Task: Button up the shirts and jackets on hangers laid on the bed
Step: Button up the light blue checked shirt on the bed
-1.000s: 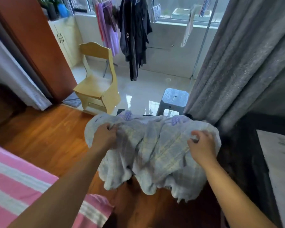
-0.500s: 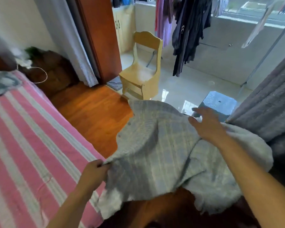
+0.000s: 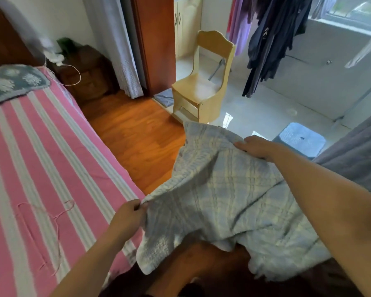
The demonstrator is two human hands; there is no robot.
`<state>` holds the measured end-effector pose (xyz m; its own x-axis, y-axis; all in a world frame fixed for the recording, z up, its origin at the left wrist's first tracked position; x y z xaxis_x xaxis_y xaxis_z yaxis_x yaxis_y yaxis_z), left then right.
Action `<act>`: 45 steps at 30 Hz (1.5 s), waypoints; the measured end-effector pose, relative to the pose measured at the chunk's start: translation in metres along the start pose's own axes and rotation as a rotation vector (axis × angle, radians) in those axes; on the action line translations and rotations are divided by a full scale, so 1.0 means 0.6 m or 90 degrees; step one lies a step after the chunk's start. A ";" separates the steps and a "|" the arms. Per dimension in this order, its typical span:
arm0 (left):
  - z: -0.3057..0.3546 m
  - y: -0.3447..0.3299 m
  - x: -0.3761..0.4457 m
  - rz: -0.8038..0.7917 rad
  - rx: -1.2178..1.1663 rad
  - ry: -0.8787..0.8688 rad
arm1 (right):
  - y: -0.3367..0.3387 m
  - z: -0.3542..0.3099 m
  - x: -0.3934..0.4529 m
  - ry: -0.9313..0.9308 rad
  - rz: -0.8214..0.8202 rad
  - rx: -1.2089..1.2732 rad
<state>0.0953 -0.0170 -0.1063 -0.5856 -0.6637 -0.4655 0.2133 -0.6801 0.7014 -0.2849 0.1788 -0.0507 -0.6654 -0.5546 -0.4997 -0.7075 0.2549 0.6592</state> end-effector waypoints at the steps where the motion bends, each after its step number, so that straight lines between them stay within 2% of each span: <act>1: -0.003 0.001 -0.003 0.003 -0.011 0.002 | 0.008 0.001 -0.002 0.028 0.034 -0.009; 3: -0.015 0.013 -0.009 0.019 -0.033 0.009 | 0.032 0.000 -0.022 0.100 0.117 0.000; 5: -0.032 0.038 -0.012 0.054 -0.100 0.023 | 0.056 -0.012 -0.064 0.149 0.139 -0.040; 8: -0.049 0.083 -0.013 0.112 -0.252 0.046 | 0.072 -0.028 -0.149 0.145 0.015 -0.114; 10: -0.047 0.102 -0.014 0.127 -0.363 0.064 | 0.068 -0.057 -0.206 0.142 -0.053 -0.034; 14: -0.021 0.172 -0.028 0.178 -0.490 0.071 | 0.035 -0.194 -0.284 0.283 -0.083 0.128; 19: -0.055 0.385 -0.092 0.309 -0.600 0.020 | -0.060 -0.400 -0.356 0.404 -0.146 0.277; 23: -0.063 0.608 -0.192 0.386 -0.556 -0.137 | -0.114 -0.616 -0.477 0.495 -0.180 0.604; 27: -0.057 0.803 -0.333 0.397 -0.458 -0.302 | -0.163 -0.850 -0.614 0.561 -0.191 0.779; 28: -0.067 0.834 -0.378 0.464 -0.390 -0.324 | -0.186 -0.900 -0.640 0.565 -0.182 0.812; 29: -0.086 0.852 -0.425 0.572 -0.314 -0.345 | -0.218 -0.947 -0.663 0.563 -0.177 0.831; 31: -0.143 0.841 -0.516 0.803 -0.167 -0.378 | -0.293 -1.028 -0.695 0.557 -0.176 0.849; 32: -0.176 0.816 -0.547 0.874 -0.103 -0.395 | -0.332 -1.064 -0.707 0.557 -0.187 0.856; 33: -0.205 0.793 -0.567 0.886 -0.050 -0.391 | -0.371 -1.097 -0.719 0.553 -0.206 0.862; 34: -0.238 0.774 -0.567 0.858 -0.026 -0.368 | -0.410 -1.128 -0.727 0.539 -0.225 0.866; 36: -0.312 0.757 -0.530 0.774 -0.023 -0.251 | -0.481 -1.183 -0.745 0.489 -0.246 0.847; 38: -0.396 0.769 -0.485 0.753 -0.023 -0.123 | -0.542 -1.230 -0.762 0.455 -0.287 0.814; 40: -0.488 0.801 -0.467 0.779 -0.097 -0.038 | -0.593 -1.270 -0.771 0.434 -0.338 0.785; 43: -0.641 0.857 -0.490 0.850 -0.360 0.017 | -0.649 -1.311 -0.740 0.428 -0.348 0.695; 45: -0.696 0.897 -0.548 0.905 -0.363 0.023 | -0.684 -1.325 -0.704 0.422 -0.331 0.621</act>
<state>0.7291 -0.2949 0.1991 0.3734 -0.8496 0.3726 0.8307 0.4850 0.2733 0.4760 -0.3213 0.3363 -0.2143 -0.9767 -0.0143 -0.9140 0.2056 -0.3497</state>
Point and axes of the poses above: each hand's wrist, its own x-axis towards the middle knuckle, its own y-axis out of the back of the hand, z = x × y, the point moved 4 cm from there along x, towards the middle knuckle, and after that the axes turned 13 degrees about x, right-handed, at the moved point
